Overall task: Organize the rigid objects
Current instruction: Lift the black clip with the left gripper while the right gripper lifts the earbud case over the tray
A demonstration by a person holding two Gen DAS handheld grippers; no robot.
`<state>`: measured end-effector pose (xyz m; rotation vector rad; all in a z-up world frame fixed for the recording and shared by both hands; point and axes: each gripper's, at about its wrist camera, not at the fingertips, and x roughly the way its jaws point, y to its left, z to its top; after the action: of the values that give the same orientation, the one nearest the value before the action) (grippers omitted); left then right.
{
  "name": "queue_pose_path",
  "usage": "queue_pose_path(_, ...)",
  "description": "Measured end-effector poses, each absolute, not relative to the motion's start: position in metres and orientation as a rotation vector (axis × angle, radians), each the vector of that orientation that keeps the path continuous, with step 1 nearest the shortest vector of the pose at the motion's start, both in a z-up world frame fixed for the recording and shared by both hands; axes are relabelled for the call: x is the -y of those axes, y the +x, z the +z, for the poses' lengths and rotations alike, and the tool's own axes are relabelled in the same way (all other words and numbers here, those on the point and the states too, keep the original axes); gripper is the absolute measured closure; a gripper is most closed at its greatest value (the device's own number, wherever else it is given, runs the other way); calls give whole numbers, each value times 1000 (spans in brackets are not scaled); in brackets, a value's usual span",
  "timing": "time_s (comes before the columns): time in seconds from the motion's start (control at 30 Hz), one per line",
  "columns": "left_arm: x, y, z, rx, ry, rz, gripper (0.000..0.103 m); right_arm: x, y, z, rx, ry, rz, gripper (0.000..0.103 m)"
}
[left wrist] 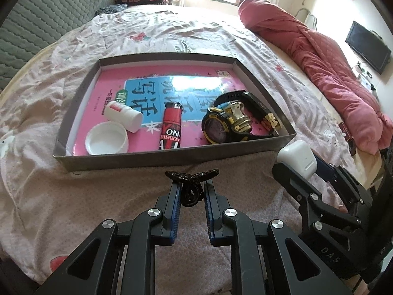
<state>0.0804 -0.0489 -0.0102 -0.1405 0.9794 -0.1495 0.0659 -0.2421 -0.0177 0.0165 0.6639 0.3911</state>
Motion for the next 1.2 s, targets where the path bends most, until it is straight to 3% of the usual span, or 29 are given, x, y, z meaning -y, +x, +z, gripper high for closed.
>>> queue_pose_path(1.2, 30, 68, 32, -864, -79, -94, 85, 240, 61, 12, -541, 68, 368, 43)
